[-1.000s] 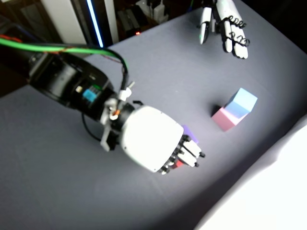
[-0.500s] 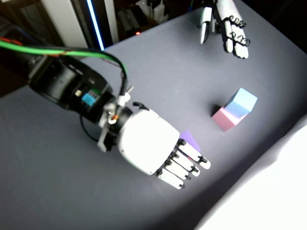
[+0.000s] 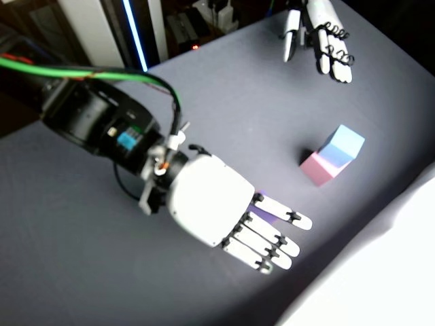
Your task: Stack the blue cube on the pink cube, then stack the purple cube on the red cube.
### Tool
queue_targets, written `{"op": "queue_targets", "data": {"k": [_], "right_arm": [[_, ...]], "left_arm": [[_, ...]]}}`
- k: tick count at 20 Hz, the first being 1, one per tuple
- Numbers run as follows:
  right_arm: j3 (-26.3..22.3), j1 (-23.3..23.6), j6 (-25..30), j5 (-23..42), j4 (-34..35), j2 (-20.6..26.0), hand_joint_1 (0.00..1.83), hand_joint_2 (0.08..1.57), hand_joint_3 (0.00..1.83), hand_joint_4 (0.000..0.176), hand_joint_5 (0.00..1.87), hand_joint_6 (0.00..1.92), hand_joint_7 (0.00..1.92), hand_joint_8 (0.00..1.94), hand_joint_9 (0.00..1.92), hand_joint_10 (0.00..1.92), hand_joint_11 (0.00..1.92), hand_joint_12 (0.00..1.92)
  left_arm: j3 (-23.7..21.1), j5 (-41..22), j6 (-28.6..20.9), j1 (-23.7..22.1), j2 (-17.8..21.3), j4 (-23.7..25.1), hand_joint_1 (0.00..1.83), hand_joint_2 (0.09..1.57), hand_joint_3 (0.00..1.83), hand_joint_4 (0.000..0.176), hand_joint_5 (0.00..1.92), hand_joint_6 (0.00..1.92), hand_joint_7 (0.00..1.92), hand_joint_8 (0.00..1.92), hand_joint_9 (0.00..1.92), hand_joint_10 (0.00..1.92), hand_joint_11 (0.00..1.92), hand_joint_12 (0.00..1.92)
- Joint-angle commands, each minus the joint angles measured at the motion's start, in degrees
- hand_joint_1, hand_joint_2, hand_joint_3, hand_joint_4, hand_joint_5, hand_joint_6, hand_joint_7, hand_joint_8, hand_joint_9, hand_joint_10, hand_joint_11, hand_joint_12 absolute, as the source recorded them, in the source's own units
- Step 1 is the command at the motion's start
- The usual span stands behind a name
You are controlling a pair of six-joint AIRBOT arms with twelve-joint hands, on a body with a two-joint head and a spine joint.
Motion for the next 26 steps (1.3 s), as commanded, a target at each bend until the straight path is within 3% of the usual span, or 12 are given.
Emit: {"op": "queue_targets", "data": {"k": [1,4,7,9,10,12,17,20,23,24,25,26], "right_arm": [[0.0,0.2,-0.1,7.0,-0.6,0.7,0.76,1.15,0.00,0.173,0.00,0.00,0.00,0.00,0.00,0.00,0.00,0.00],[-1.2,0.2,-0.2,8.2,-0.5,1.7,0.71,1.13,0.00,0.153,0.00,0.00,0.00,0.00,0.00,0.00,0.00,0.00],[-3.7,0.1,-1.1,10.3,-0.5,3.3,0.56,1.06,0.00,0.176,0.00,0.00,0.00,0.00,0.00,0.00,0.00,0.00],[-6.2,-0.6,-1.1,12.8,-1.2,4.9,0.55,1.09,0.00,0.087,0.00,0.00,0.00,0.00,0.00,0.00,0.00,0.00],[-7.7,-1.2,-1.1,14.7,-1.4,5.9,0.53,1.10,0.00,0.089,0.00,0.00,0.00,0.00,0.00,0.00,0.00,0.00],[-11.6,-3.0,-1.1,19.0,-2.5,8.5,0.49,1.09,0.00,0.148,0.00,0.00,0.00,0.00,0.00,0.00,0.00,0.00],[-23.1,-11.0,-0.5,33.7,-6.8,16.7,0.48,1.14,0.01,0.175,0.00,0.00,0.00,0.00,0.00,0.00,0.00,0.00],[-28.2,-17.3,1.6,42.5,-8.7,20.4,0.37,1.11,0.00,0.176,0.00,0.00,0.00,0.00,0.00,0.00,0.00,0.00],[-31.9,-25.0,4.4,52.1,-8.7,22.8,0.33,1.14,0.01,0.126,0.00,0.00,0.00,0.00,0.00,0.00,0.00,0.00],[-33.4,-28.3,5.3,56.6,-8.7,23.9,0.33,1.14,0.01,0.151,0.00,0.00,0.00,0.00,0.00,0.00,0.00,0.00],[-34.5,-29.9,5.4,59.0,-8.7,24.5,0.33,1.15,0.01,0.155,0.00,0.00,0.00,0.00,0.00,0.00,0.00,0.00],[-35.3,-31.4,5.4,61.1,-8.7,25.0,0.32,1.15,0.02,0.132,0.00,0.00,0.00,0.00,0.00,0.00,0.00,0.00]], "left_arm": [[0.0,-7.5,-0.2,0.0,-0.2,-0.1,0.59,1.34,0.00,0.150,0.05,0.00,0.00,0.00,0.00,0.00,0.00,0.00],[-0.1,-7.6,-0.2,0.1,-0.2,-0.2,0.57,1.34,0.00,0.135,0.05,0.00,0.00,0.00,0.00,0.00,0.00,0.00],[-0.2,-7.7,-0.2,0.2,-0.1,-0.3,0.54,1.33,0.00,0.135,0.05,0.00,0.00,0.00,0.00,0.00,0.00,0.00],[-0.4,-7.8,-0.2,0.3,-0.1,-0.3,0.55,1.33,0.00,0.137,0.05,0.00,0.00,0.00,0.00,0.00,0.00,0.00],[-0.4,-7.9,-0.2,0.4,0.0,-0.4,0.57,1.33,0.00,0.138,0.05,0.00,0.00,0.00,0.00,0.00,0.00,0.00],[-0.7,-8.3,-0.2,0.6,0.2,-0.6,0.58,1.32,0.00,0.120,0.05,0.00,0.00,0.00,0.00,0.00,0.00,0.00],[-1.7,-10.6,-0.2,1.8,1.2,-1.4,0.61,1.32,0.00,0.130,0.04,0.00,0.00,0.00,0.00,0.00,0.00,0.00],[-2.2,-12.3,-0.1,2.4,1.8,-1.8,0.57,1.31,0.00,0.130,0.00,0.00,0.00,0.00,0.00,0.00,0.00,0.00],[-2.9,-14.2,0.3,2.7,2.3,-2.0,0.53,1.31,0.00,0.132,0.00,0.00,0.00,0.00,0.00,0.00,0.00,0.00],[-3.1,-15.1,0.5,2.8,2.5,-2.1,0.53,1.31,0.00,0.145,0.00,0.00,0.00,0.00,0.00,0.00,0.00,0.00],[-3.2,-15.6,0.6,2.8,2.7,-2.2,0.54,1.30,0.00,0.155,0.00,0.00,0.00,0.00,0.00,0.00,0.00,0.00],[-3.2,-16.1,0.7,2.8,2.9,-2.3,0.54,1.30,0.00,0.146,0.00,0.00,0.00,0.00,0.00,0.00,0.00,0.00]]}}
